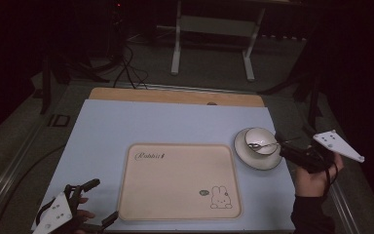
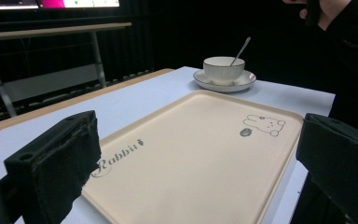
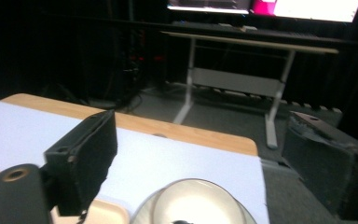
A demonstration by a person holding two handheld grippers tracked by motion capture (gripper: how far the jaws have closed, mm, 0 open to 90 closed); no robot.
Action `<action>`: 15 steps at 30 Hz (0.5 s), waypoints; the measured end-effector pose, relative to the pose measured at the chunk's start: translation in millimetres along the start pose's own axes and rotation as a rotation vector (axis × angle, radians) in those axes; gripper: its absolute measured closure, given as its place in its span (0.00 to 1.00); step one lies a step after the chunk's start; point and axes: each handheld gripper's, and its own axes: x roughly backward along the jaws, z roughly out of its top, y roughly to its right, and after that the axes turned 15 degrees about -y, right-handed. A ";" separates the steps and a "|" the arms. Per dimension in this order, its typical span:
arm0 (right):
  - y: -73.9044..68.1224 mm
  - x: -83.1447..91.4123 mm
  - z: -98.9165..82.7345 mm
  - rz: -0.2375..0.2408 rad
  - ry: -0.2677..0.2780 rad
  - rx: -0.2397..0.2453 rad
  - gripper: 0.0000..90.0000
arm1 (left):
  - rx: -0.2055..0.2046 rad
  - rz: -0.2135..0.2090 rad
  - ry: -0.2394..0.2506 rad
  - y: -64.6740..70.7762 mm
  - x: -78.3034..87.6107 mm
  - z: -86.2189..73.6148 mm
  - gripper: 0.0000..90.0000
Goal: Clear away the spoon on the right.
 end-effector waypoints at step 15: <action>64.9 -19.9 -21.2 -0.008 -0.111 -0.178 0.15 | 0.003 -0.003 -0.001 0.3 -0.6 -0.1 0.00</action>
